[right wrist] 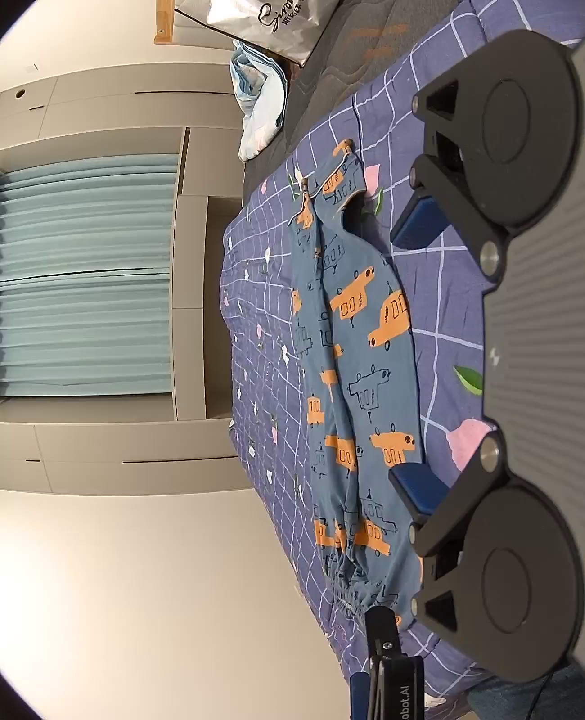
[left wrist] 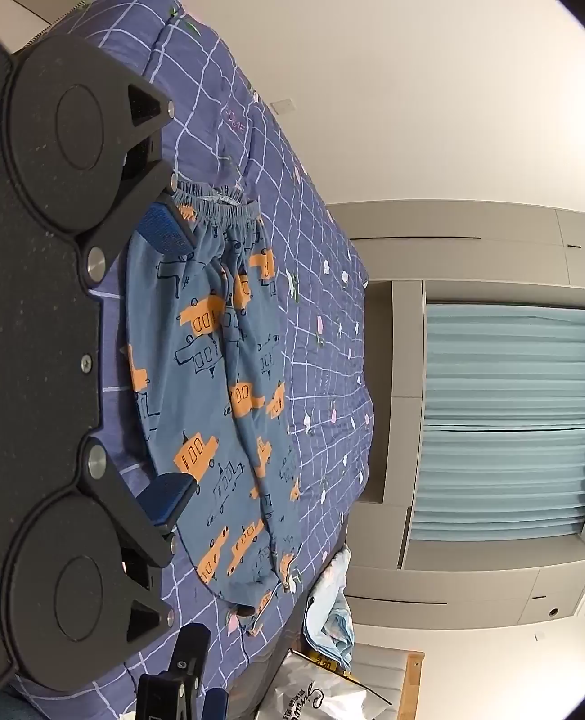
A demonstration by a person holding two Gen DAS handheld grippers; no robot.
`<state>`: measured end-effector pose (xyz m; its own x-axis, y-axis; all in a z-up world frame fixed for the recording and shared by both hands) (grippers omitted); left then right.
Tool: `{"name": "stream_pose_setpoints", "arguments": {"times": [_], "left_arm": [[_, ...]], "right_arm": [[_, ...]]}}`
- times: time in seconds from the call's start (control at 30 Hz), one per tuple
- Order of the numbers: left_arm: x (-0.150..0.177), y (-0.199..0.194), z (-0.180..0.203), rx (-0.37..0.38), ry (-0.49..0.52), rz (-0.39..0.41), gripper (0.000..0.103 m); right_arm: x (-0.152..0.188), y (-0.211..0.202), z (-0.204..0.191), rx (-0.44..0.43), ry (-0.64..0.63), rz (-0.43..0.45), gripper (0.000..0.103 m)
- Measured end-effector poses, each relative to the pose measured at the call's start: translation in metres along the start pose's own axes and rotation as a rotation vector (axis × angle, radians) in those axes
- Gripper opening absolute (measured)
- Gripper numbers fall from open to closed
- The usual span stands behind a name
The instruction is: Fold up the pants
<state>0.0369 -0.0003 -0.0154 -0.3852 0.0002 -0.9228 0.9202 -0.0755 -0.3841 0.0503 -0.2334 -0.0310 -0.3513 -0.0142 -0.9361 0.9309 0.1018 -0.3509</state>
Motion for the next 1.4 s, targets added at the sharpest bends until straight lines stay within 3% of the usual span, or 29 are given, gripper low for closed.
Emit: {"name": "stream_pose_setpoints", "arguments": {"times": [1.4], "left_arm": [[0.0046,-0.0005,-0.0005,0.004,0.018,-0.012,0.102]], "right_arm": [[0.0035,0.0009,-0.0034,-0.028,0.001,-0.016,0.103]]}}
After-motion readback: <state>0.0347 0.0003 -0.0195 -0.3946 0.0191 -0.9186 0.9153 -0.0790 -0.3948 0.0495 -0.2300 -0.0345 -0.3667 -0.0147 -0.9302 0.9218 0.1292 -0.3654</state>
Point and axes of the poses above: each gripper's, at about its wrist camera, not at the fingertips, and y roughly the way its jaws point, z to its right, x to its underside, the point moved 4 cm from there along y, roughly the way its jaws point, and after that the axes turned 4 degrees about x, right-handed, at the moved point
